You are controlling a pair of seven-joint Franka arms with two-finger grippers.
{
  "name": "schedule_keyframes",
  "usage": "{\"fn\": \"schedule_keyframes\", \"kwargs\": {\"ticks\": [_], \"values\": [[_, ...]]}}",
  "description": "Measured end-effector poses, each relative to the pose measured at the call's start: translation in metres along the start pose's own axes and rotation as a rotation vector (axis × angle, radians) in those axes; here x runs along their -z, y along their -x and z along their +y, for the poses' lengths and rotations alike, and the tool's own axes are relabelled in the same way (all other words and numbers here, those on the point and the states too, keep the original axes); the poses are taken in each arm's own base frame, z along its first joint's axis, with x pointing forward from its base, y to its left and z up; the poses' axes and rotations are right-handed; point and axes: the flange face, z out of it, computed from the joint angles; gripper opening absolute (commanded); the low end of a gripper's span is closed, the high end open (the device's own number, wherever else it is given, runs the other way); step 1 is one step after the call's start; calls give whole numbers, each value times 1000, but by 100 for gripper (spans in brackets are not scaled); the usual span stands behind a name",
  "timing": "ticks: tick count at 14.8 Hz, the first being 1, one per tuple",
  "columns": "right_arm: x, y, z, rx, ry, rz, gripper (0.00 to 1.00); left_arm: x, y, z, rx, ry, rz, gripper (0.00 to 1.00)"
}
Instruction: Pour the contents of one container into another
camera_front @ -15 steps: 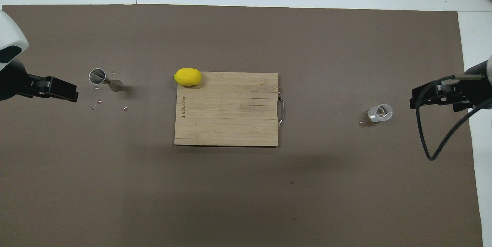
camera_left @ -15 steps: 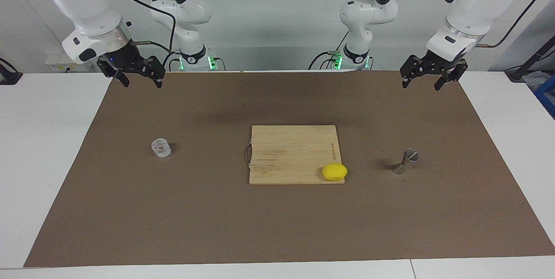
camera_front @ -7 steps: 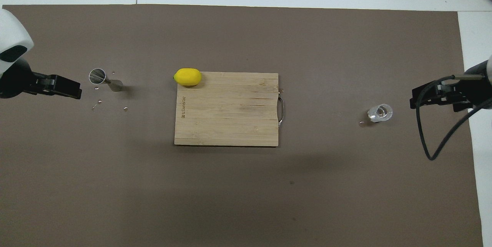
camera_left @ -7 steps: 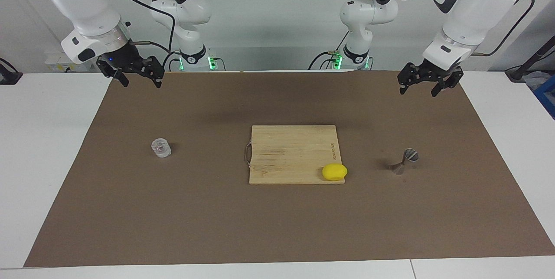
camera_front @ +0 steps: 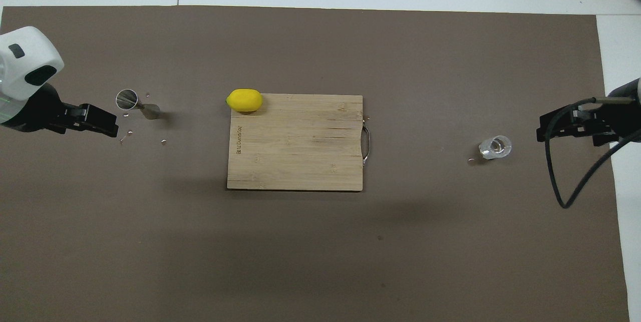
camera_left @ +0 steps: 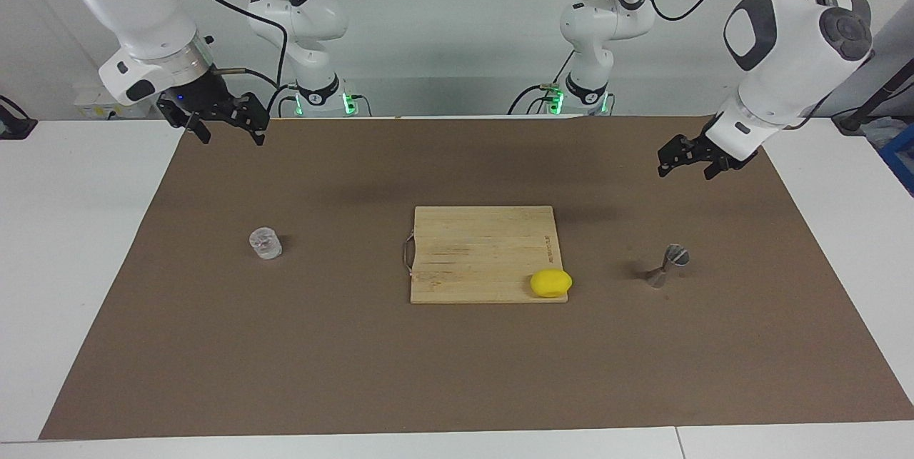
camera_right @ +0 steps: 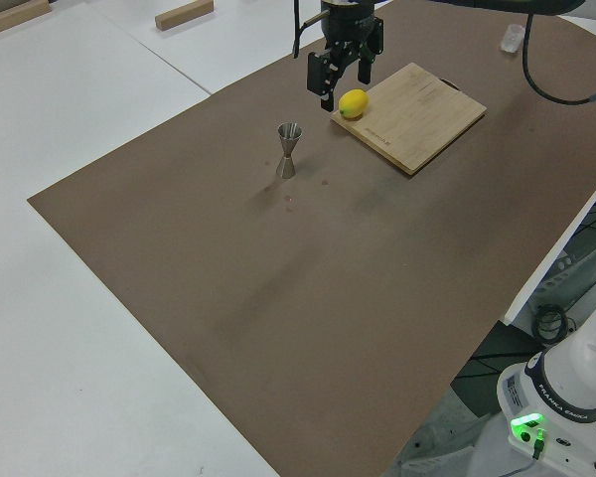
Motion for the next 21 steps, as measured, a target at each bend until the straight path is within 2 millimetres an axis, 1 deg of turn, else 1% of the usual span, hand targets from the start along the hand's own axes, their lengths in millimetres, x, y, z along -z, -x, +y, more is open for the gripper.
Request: {"fn": "schedule_keyframes", "kwargs": {"ticks": [3, 5, 6, 8, 10, 14, 16, 19, 21], "values": [[1, -1, 0, 7, 54, 17, 98, -15, -11, -27, 69, 63, 1, 100], [1, -1, -7, 23, 83, 23, 98, -22, -14, -46, 164, 118, 9, 100], [1, 0, -11, 29, 90, 24, 100, -26, -13, -56, 226, 149, 8, 100], [1, 1, -17, 37, 94, 25, 100, -36, -12, -73, 379, 221, 0, 100], [1, 1, -17, 37, 95, 25, 100, -47, -10, -87, 519, 290, -12, 100], [2, 1, -17, 38, 95, 26, 100, -65, -5, -119, 737, 397, -55, 100], [2, 0, -16, 35, 94, 31, 100, -74, -4, -138, 842, 448, -82, 100], [5, -3, -13, 30, 89, 57, 98, -96, -3, -172, 1004, 550, -141, 100], [5, -3, -14, 29, 76, 56, 97, -115, -2, -186, 1111, 628, -200, 100]]}}
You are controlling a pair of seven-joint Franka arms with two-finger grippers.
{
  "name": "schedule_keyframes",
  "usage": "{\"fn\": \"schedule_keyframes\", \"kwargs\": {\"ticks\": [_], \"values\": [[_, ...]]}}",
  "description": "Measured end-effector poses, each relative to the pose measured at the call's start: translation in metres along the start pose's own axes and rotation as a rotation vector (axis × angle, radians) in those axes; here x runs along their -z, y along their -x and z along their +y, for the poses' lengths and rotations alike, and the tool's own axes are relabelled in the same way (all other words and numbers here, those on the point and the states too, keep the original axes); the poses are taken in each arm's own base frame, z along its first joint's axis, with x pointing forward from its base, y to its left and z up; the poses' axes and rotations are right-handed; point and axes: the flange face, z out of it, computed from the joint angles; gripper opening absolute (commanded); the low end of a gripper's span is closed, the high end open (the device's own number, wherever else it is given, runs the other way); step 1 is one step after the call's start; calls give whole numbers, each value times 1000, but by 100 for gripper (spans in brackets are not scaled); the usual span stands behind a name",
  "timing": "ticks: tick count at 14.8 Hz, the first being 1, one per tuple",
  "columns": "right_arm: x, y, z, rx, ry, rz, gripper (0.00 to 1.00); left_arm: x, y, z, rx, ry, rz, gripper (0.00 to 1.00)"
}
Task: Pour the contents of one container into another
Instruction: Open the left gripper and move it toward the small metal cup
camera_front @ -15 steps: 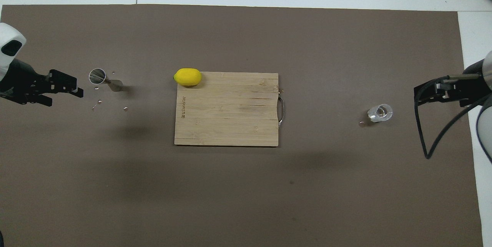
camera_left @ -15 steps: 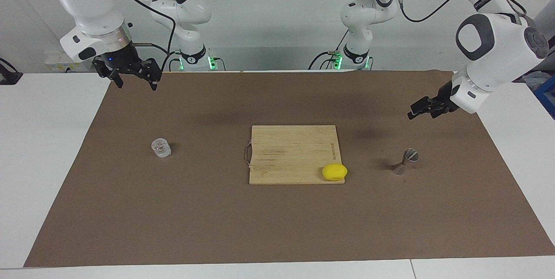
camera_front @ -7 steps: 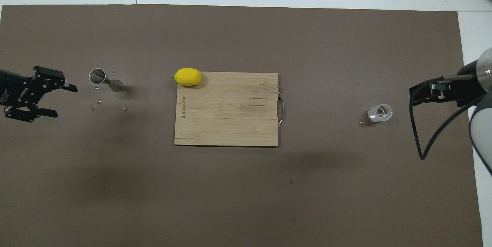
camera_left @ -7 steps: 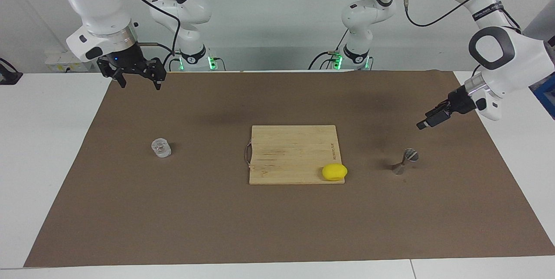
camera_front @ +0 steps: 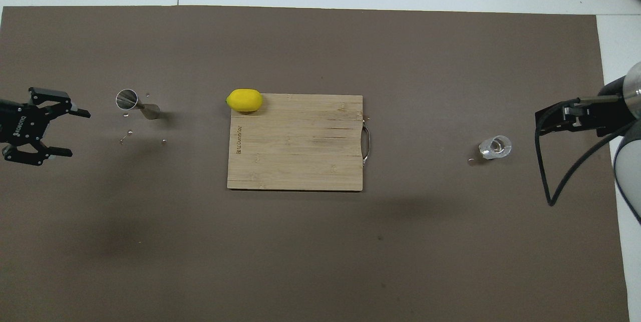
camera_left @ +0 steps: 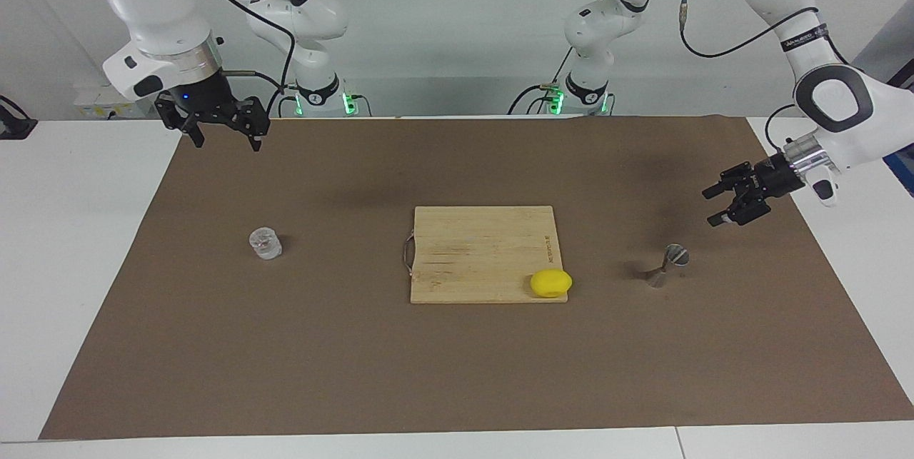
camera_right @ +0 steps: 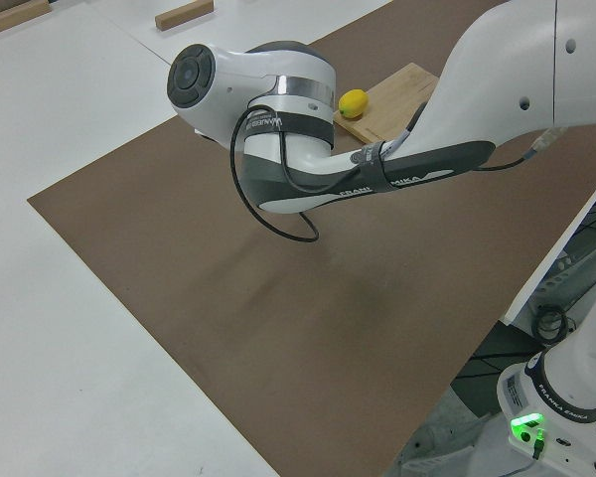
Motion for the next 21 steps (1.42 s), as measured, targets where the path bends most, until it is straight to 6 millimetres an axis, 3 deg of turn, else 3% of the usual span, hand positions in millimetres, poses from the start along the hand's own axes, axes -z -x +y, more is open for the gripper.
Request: {"fn": "schedule_keyframes", "kwargs": {"ticks": [10, 13, 21], "values": [[-4, 2, -3, -43, -17, -24, 97, -50, -36, -25, 720, 396, -319, 100], [-4, 2, -3, -44, -21, -25, 97, -64, -36, -29, 794, 445, -374, 100], [-5, 3, -3, -44, -21, -28, 98, -88, -16, -1, 816, 497, -378, 100]]}}
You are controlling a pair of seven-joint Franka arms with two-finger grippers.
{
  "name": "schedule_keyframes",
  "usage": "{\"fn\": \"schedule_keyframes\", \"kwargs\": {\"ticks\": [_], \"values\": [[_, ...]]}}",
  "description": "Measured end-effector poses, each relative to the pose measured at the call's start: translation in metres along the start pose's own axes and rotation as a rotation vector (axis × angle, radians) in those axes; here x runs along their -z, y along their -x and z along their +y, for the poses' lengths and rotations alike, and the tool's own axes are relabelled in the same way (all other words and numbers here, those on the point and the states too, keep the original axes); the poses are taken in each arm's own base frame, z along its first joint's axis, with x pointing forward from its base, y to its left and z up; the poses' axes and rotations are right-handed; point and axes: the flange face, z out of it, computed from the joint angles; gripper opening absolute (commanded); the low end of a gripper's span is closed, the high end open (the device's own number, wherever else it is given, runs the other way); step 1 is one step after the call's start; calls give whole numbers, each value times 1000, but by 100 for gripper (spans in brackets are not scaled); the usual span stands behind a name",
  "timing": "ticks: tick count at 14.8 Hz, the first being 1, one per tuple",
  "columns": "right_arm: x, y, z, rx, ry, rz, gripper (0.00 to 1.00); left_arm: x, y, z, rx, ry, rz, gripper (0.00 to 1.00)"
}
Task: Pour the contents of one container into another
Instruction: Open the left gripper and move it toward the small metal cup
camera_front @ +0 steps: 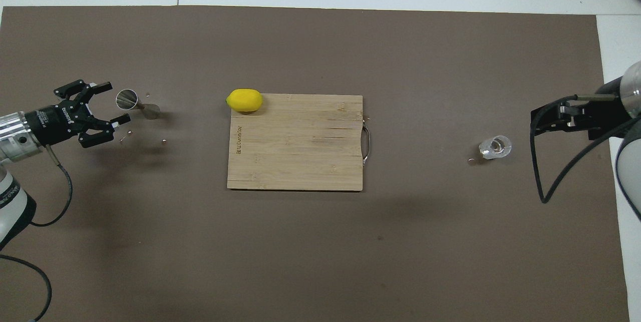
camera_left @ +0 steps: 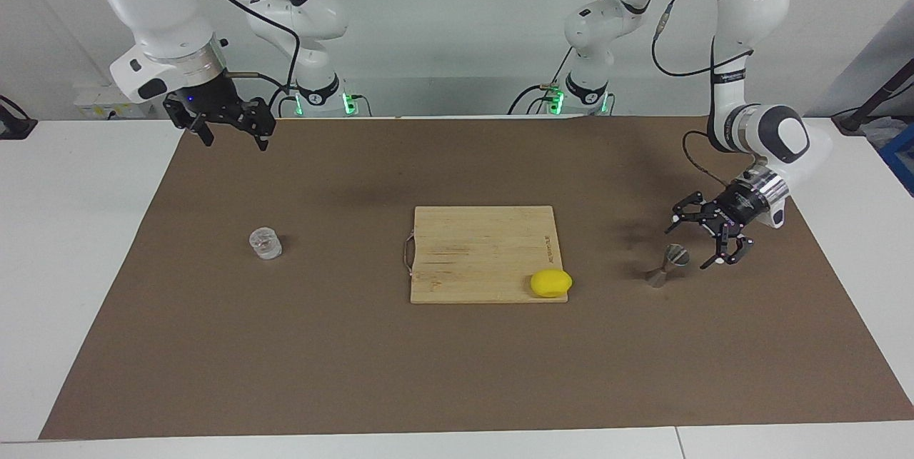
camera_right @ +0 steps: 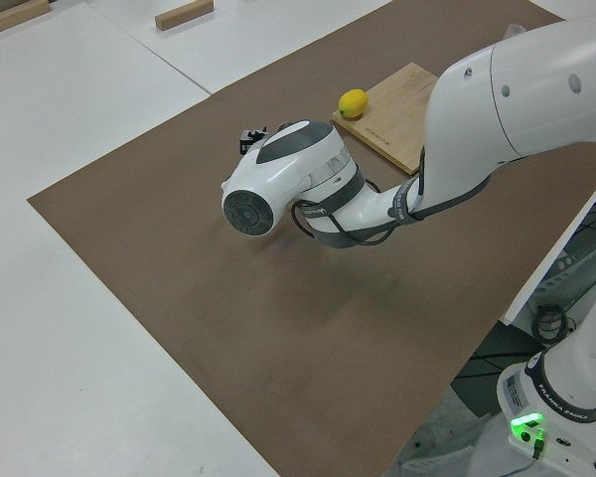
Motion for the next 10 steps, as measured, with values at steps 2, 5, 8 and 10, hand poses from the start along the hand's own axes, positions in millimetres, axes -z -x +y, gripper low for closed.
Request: {"fn": "schedule_keyframes", "kwargs": {"ticks": [2, 5, 8, 10], "values": [[-1, 0, 0, 0, 0, -3, 99, -2, 0, 1, 0, 15, 10, 100], [-2, 1, 0, 0, 1, -4, 99, -4, -1, 1, 2, 23, 16, 100], [-1, 2, 0, 0, 1, -3, 99, -4, -2, 2, 4, 28, 19, 99], [-1, 2, 0, 0, 1, -3, 99, -7, -1, 1, 5, 30, 19, 97]]}}
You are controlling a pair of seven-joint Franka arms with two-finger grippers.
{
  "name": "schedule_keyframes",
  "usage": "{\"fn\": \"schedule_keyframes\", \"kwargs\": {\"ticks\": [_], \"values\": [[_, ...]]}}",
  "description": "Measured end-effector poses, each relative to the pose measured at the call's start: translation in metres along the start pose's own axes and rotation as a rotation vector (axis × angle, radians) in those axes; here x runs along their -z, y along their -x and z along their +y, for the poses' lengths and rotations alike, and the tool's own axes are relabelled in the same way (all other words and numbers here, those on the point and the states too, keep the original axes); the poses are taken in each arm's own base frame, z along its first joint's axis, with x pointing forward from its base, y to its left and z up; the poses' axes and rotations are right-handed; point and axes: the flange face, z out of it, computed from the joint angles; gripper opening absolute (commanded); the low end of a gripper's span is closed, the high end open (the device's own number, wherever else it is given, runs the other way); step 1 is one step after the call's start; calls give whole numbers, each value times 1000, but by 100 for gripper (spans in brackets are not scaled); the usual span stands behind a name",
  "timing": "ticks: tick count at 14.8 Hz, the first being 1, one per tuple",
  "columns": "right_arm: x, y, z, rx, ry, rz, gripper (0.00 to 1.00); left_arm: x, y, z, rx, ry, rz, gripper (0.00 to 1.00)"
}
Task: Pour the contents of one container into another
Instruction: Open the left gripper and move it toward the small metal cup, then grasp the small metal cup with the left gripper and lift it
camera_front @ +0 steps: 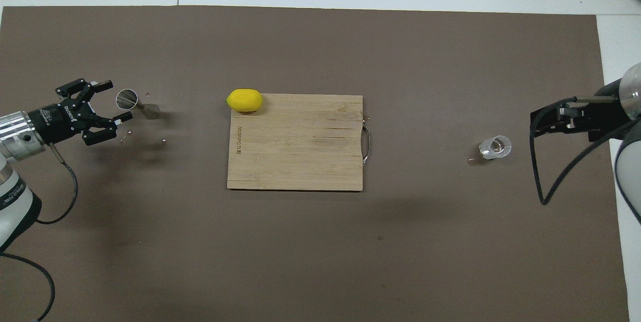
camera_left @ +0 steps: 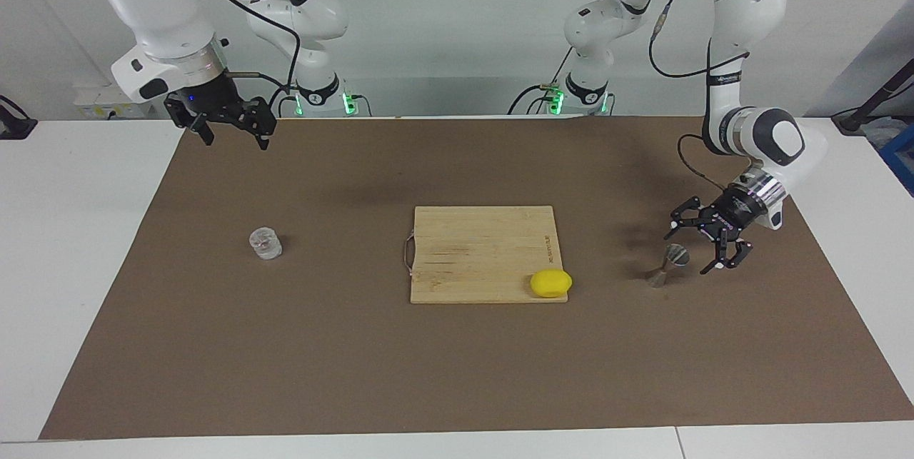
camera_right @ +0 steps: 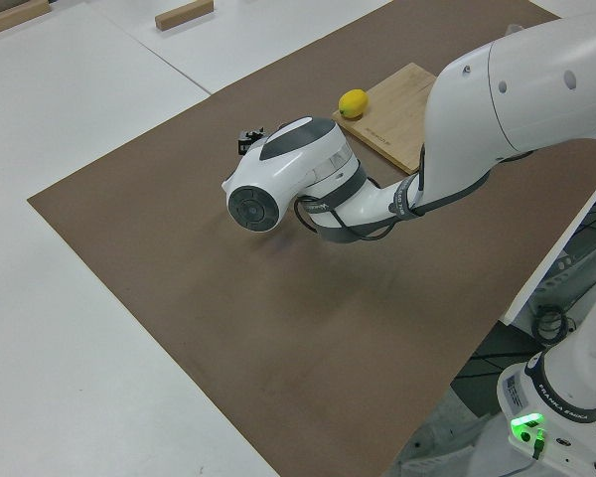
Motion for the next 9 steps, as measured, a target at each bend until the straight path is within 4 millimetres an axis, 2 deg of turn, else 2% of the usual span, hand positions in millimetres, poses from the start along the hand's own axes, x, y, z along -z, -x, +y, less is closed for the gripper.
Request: {"fn": "schedule_keyframes", "kwargs": {"ticks": [4, 6, 9], "values": [[-1, 0, 0, 0, 0, -2, 99, -5, 2, -2, 0, -3, -4, 91], [-2, 0, 0, 0, 1, -4, 99, -7, 3, -2, 0, -4, -5, 84], [-3, 1, 0, 0, 1, -7, 99, -6, 3, -2, 0, -2, -5, 56]]}}
